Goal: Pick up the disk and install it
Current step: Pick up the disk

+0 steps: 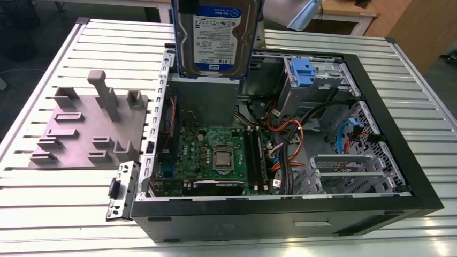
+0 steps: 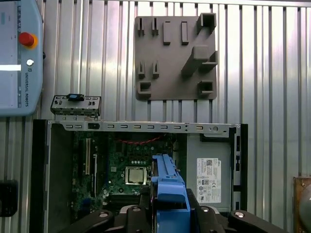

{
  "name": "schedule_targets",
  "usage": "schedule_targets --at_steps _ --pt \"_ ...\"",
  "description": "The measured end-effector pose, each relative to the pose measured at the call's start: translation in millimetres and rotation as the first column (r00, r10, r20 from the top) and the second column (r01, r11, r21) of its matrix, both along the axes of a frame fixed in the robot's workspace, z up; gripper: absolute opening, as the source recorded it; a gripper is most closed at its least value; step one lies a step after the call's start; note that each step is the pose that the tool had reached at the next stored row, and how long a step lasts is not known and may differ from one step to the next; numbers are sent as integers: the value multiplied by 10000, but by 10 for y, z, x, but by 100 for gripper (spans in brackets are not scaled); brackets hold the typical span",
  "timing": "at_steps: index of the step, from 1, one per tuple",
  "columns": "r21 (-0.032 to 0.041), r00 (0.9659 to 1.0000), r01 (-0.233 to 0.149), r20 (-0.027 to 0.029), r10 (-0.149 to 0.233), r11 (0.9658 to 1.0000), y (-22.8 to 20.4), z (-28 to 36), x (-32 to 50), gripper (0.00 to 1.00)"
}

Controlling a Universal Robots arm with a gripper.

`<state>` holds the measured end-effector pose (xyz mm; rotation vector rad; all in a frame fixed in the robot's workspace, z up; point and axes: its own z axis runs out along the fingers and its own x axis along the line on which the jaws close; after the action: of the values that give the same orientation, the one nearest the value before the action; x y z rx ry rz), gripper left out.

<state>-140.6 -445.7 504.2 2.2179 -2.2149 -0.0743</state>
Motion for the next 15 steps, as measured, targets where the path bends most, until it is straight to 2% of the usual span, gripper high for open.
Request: schedule_targets --at_steps 15 --pt "0 10000 0 0 0 10000 0 0 25 37"
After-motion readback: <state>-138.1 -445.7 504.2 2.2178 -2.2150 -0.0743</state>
